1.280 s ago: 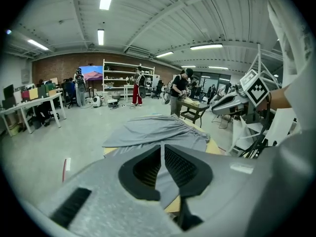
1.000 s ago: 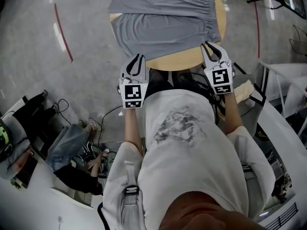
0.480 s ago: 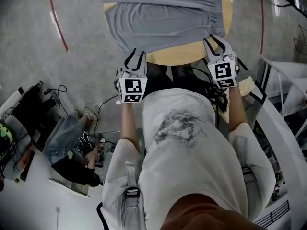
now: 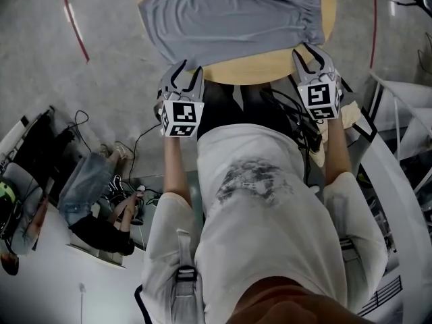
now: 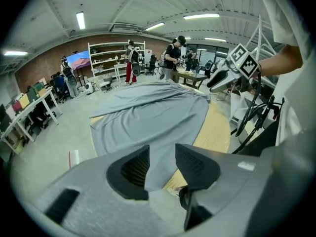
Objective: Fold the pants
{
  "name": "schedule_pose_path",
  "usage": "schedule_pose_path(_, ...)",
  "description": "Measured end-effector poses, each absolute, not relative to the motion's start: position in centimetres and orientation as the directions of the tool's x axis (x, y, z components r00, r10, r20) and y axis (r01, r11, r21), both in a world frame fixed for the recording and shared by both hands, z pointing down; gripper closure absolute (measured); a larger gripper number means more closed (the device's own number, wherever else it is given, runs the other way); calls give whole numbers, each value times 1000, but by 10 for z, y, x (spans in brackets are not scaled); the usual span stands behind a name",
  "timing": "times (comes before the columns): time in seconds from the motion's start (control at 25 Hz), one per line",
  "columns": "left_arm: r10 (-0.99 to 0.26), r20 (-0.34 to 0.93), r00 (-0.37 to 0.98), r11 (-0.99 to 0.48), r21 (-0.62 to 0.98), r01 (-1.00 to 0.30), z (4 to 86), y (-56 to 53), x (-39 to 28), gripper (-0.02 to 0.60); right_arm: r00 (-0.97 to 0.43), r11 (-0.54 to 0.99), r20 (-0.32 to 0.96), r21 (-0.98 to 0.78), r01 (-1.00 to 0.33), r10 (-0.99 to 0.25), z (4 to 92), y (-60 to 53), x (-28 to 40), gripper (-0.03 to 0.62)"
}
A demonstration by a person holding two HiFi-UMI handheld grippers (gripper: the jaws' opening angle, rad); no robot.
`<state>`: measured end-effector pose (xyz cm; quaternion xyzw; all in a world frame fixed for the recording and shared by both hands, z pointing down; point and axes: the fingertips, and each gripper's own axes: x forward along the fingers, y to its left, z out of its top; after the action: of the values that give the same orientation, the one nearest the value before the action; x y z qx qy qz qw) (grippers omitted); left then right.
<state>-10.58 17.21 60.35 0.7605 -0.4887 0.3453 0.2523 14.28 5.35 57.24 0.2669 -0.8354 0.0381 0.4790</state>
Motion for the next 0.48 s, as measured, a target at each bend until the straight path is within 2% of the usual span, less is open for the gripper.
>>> schedule_pose_path(0.48,-498,819,284,-444,40,-895,646,182,-111,380,-324,861,862,215,-461,-389,614,43,172,421)
